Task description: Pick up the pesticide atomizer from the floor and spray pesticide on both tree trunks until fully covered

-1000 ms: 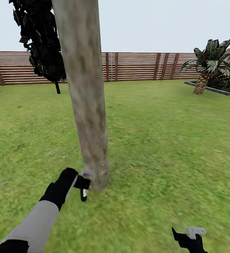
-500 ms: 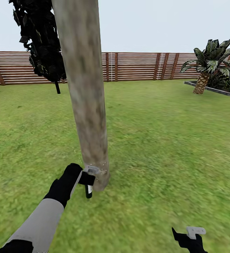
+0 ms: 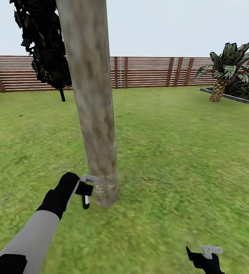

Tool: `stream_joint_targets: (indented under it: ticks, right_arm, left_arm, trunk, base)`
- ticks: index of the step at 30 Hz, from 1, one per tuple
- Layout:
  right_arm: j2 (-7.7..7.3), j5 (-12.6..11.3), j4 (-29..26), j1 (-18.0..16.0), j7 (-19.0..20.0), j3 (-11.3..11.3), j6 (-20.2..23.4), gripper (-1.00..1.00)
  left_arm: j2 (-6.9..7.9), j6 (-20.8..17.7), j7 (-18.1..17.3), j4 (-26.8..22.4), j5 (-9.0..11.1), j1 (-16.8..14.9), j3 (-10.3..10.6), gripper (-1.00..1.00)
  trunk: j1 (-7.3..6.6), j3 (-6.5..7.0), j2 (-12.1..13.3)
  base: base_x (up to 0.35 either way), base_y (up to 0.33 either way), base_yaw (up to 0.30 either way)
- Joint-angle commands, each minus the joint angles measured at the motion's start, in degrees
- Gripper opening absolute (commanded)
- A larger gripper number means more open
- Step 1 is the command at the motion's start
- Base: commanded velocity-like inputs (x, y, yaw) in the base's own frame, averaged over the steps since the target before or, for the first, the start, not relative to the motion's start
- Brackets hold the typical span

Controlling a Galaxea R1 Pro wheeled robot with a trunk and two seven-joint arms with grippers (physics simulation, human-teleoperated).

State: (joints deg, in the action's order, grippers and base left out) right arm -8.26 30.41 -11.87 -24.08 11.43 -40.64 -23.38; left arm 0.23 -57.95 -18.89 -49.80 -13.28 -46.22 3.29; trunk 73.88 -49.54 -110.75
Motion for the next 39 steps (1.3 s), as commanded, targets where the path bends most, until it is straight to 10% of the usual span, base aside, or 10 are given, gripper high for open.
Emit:
stream_joint_targets:
  ticks: [1, 8, 11, 14, 18, 29, 39]
  right_arm:
    - [0.0, 0.0, 0.0, 0.0, 0.0, 0.0, 0.0, 1.0]
    - [0.0, 0.0, 0.0, 0.0, 0.0, 0.0, 0.0, 1.0]
    - [0.0, 0.0, 0.0, 0.0, 0.0, 0.0, 0.0, 1.0]
    - [0.0, 0.0, 0.0, 0.0, 0.0, 0.0, 0.0, 1.0]
    - [0.0, 0.0, 0.0, 0.0, 0.0, 0.0, 0.0, 1.0]
    - [0.0, 0.0, 0.0, 0.0, 0.0, 0.0, 0.0, 1.0]
    - [0.0, 0.0, 0.0, 0.0, 0.1, 0.0, 0.0, 1.0]
  left_arm:
    - [-0.46, 0.0, 0.0, 0.0, -0.2, 0.0, 0.1, -1.0]
    - [-5.92, -0.2, 0.0, -0.8, -0.4, -0.9, 0.2, -1.0]
    - [-5.77, -0.2, 0.0, -0.9, -0.4, -1.2, 0.2, -1.0]
    - [-1.45, -0.7, 0.0, -1.6, -0.4, -2.3, -0.1, -1.0]
    - [0.29, -0.8, 0.0, -1.7, -0.3, -2.6, -0.1, -1.0]
    - [-5.09, -0.8, -0.1, -1.9, -0.3, -4.1, 0.2, -1.0]
    - [-1.42, -0.8, -0.1, -4.1, -0.3, -5.3, -0.1, -1.0]
  trunk:
    - [0.0, 0.0, 0.0]
    - [0.0, 0.0, 0.0]
    - [0.0, 0.0, 0.0]
    - [0.0, 0.0, 0.0]
    - [0.0, 0.0, 0.0]
    - [0.0, 0.0, 0.0]
    - [0.0, 0.0, 0.0]
  base:
    - [0.0, 0.0, 0.0]
    - [0.0, 0.0, 0.0]
    - [0.0, 0.0, 0.0]
    - [0.0, 0.0, 0.0]
    - [0.0, 0.0, 0.0]
    - [0.0, 0.0, 0.0]
    - [0.0, 0.0, 0.0]
